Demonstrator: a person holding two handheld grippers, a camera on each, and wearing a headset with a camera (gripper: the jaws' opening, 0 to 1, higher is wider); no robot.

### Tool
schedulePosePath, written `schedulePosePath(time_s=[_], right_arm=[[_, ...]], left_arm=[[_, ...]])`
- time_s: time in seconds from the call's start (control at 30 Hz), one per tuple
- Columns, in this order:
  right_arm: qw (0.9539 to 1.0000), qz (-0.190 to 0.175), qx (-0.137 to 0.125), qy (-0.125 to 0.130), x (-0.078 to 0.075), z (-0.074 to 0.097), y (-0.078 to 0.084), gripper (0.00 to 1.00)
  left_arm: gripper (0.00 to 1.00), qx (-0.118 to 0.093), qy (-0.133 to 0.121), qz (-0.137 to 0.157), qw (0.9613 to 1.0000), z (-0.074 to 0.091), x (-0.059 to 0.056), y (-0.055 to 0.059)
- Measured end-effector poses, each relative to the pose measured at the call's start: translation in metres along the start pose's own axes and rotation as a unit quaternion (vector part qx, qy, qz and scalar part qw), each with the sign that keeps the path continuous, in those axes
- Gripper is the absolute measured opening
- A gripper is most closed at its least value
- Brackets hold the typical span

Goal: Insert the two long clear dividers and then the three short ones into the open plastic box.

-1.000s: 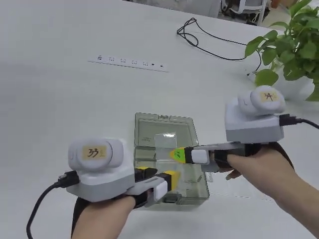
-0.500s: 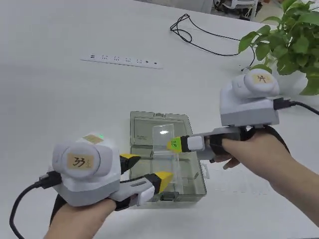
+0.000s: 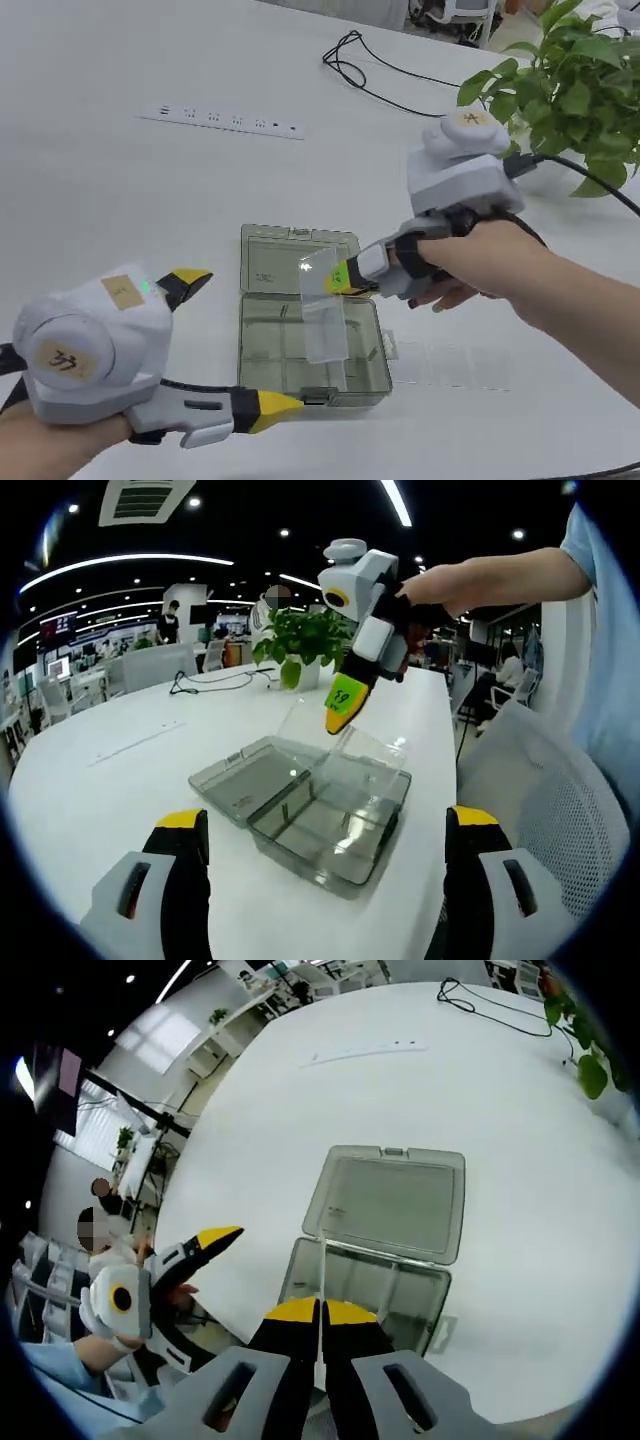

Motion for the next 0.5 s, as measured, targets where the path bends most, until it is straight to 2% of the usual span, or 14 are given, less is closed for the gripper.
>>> schedulePosePath(time_s=[0.03, 0.07, 0.23, 0.3, 0.33, 0.4, 0.47, 0.5], right_arm=[[0.9996, -0.019, 0.019, 0.001, 0.001, -0.001, 0.001, 0.01], [0.9993, -0.022, 0.031, -0.003, 0.001, -0.004, 0.001, 0.01], [0.9957, -0.061, 0.07, 0.008, -0.005, -0.015, -0.011, 0.01], [0.9947, -0.073, 0.072, 0.005, -0.009, -0.02, -0.018, 0.01], [0.9928, -0.087, 0.083, 0.002, -0.006, -0.021, -0.017, 0.01], [0.9907, -0.094, 0.097, 0.013, -0.008, -0.026, -0.018, 0.01], [0.9912, -0.092, 0.093, 0.018, -0.008, -0.029, -0.017, 0.01], [0.9887, -0.106, 0.104, 0.02, -0.008, -0.029, -0.014, 0.01]], left_arm=[[1.0, 0.009, 0.0, -0.01, 0.9999, 0.001, 0.001, 0.002], [1.0, 0.011, 0.0, -0.014, 0.9998, 0.002, 0.001, 0.003], [1.0, 0.018, -0.005, -0.011, 0.9998, 0.004, 0.001, 0.009], [1.0, 0.015, -0.005, -0.006, 0.9999, 0.005, -0.001, 0.011], [1.0, 0.015, -0.006, -0.003, 0.9999, 0.005, -0.002, 0.012], [1.0, 0.015, -0.006, -0.002, 0.9999, 0.006, -0.004, 0.015], [1.0, 0.015, -0.007, 0.001, 0.9999, 0.006, -0.005, 0.017], [1.0, 0.015, -0.007, 0.002, 0.9999, 0.005, -0.005, 0.018]])
Point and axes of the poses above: the centre of the closed fingertips' face, and the gripper's own axes: z roughly backward along the fingers, x roughly to its left, y roughly out of its underside, the point moved 9 cm from there along z, roughly backward along the fingers, and after that the axes turned 8 degrees about z, right-handed, at the moved point
